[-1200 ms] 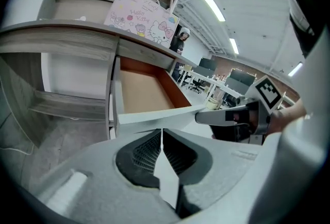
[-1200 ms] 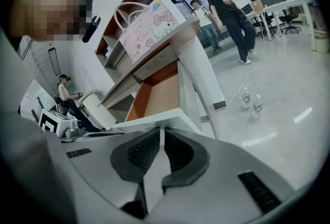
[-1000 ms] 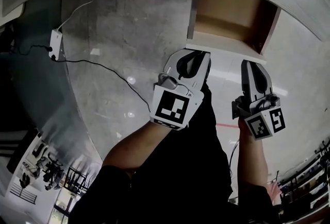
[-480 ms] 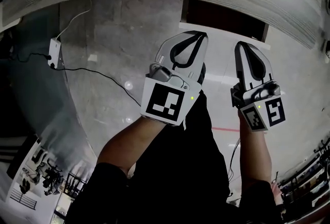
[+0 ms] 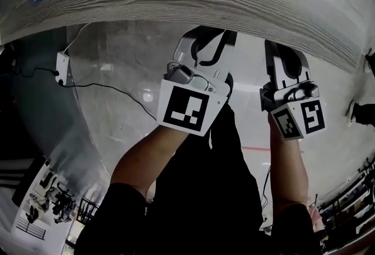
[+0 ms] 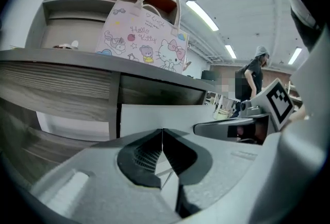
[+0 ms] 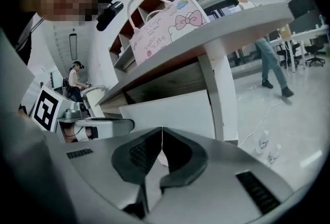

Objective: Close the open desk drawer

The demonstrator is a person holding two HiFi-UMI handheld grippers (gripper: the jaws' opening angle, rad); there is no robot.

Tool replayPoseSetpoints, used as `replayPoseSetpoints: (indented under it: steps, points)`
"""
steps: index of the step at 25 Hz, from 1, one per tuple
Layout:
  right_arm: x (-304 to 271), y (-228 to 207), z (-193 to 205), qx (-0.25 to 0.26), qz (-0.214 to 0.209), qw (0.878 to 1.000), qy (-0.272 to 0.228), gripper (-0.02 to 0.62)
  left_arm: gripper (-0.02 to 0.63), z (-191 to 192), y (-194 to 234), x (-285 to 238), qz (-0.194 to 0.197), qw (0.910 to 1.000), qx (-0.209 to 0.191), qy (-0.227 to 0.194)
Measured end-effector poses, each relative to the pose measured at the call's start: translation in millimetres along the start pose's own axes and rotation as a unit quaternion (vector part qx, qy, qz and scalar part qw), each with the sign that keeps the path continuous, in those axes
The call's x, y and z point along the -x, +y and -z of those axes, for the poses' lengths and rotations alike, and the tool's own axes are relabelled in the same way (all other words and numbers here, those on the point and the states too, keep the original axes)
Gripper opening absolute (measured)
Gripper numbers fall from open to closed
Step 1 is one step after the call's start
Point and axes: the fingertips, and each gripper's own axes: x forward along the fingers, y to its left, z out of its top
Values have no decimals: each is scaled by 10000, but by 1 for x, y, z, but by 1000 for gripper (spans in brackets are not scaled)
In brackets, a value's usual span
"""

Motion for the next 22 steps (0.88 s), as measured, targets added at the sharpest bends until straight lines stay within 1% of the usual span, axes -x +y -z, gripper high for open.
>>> replayPoseSetpoints:
  steps: [5,10,15,17,20,22]
  points:
    - [-12,-11,-11,108,55,9999,-87,16,9,-9,7,-16,-24,9998,-121,-153]
    - [-21,-17,-18,16,128,9997,-210,15,8,-14,14,-26,-56,9997,-98,-227]
    - [-29,-14,-18,-34,130,9996,-257,14,8,-12,17,-30,-2,9995,-209,-247]
    - [-29,-15,-18,24,170,9996,-240,14,8,-13,16,-31,-8,9993,-281,-243]
    - [-24,-16,-13,312,229,9992,-71,15,8,-12,10,-25,4,9986,-442,-278]
    - [-14,-10,-8,342,197,9992,47,15,8,-10,6,-12,20,9989,-418,-192]
